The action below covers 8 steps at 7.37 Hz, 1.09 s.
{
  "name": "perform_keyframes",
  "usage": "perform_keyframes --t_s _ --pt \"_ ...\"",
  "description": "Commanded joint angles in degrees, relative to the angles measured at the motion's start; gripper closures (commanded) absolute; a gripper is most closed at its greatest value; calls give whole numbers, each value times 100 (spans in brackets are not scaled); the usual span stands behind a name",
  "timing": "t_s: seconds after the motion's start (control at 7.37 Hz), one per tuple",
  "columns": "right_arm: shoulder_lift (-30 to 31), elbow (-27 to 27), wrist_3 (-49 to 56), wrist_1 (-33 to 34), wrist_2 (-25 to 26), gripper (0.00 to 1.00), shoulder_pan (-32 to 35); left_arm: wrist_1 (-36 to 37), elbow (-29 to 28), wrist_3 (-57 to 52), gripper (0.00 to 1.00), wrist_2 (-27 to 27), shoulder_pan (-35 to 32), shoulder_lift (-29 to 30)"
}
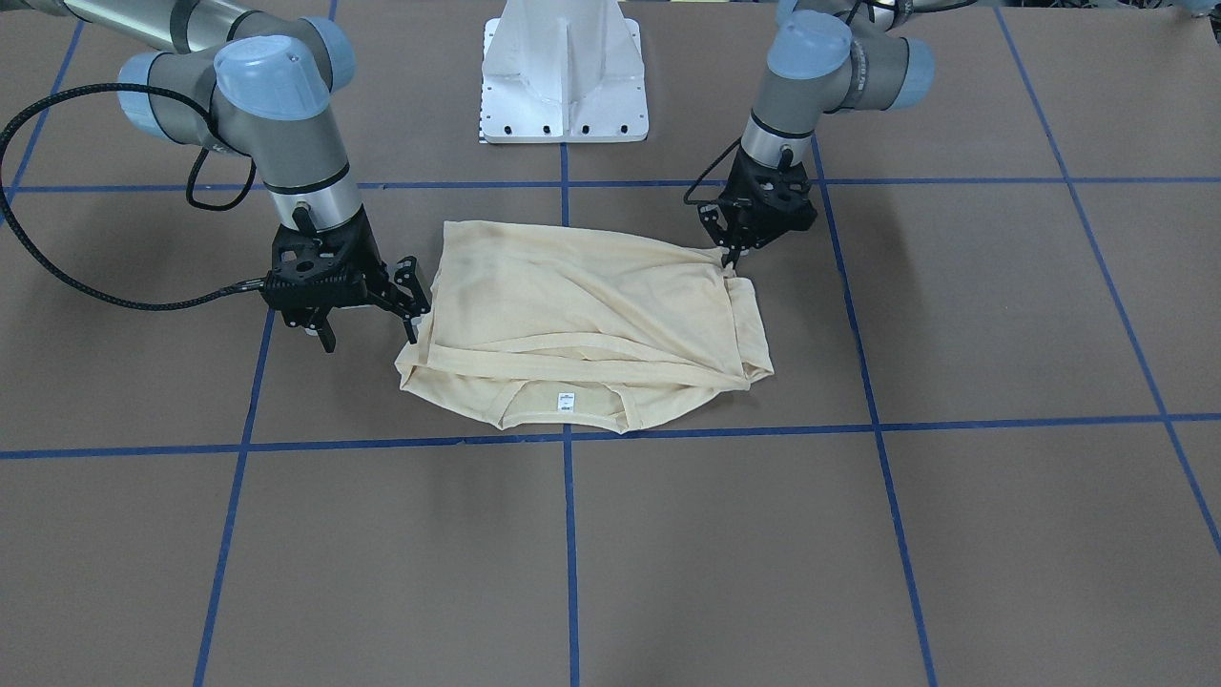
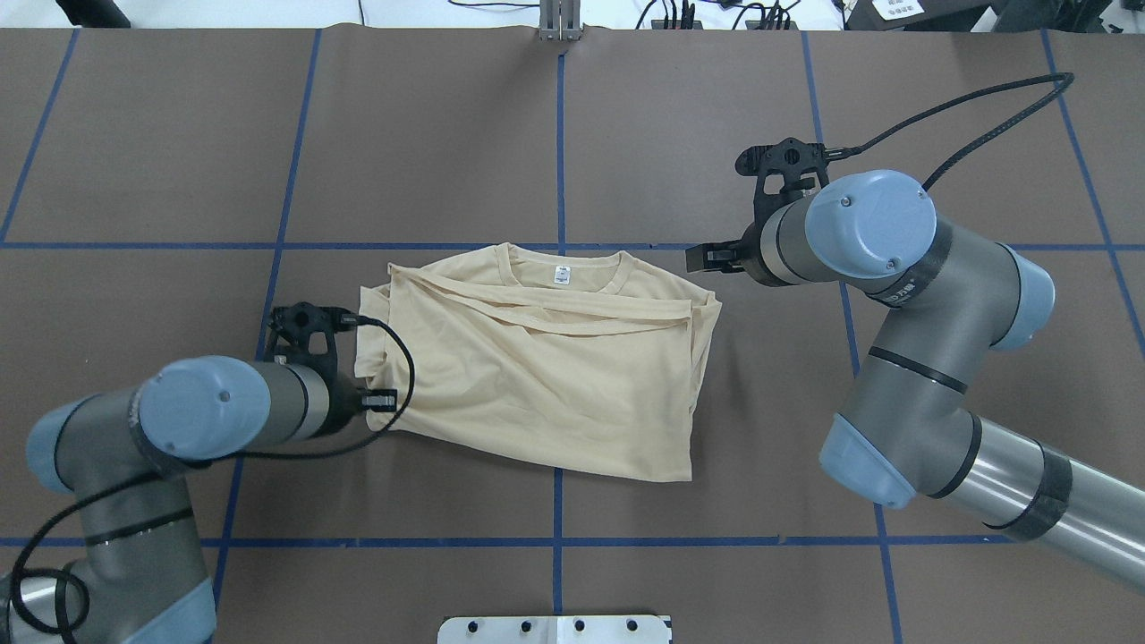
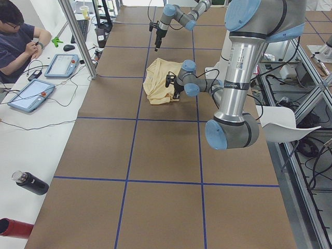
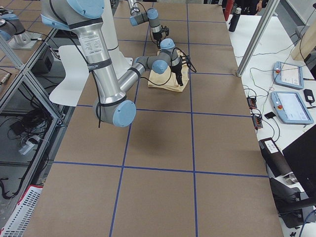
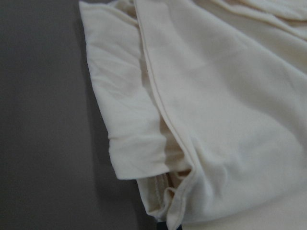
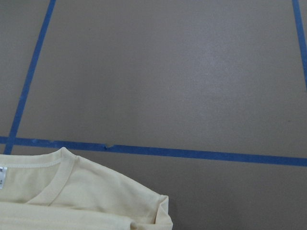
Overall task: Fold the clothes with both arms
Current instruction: 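Grasp the folded shirt edge with the left gripper and drag it farther away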
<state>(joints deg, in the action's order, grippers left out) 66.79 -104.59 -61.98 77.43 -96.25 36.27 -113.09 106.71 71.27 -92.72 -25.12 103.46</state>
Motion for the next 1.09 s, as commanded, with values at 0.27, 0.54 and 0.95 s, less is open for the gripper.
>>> perform_keyframes --t_s 0.27,0.54,0.95 --pt "-43 9 -50 0 1 0 -15 -117 -3082 -2240 100 -18 -2327 2142" --pt "-60 18 -51 0 1 0 -24 -1428 -5204 -2293 100 -18 -2488 3432" --pt "-269 70 -164 61 19 0 -58 -1699 -4288 -3216 0 -114 -2743 2658"
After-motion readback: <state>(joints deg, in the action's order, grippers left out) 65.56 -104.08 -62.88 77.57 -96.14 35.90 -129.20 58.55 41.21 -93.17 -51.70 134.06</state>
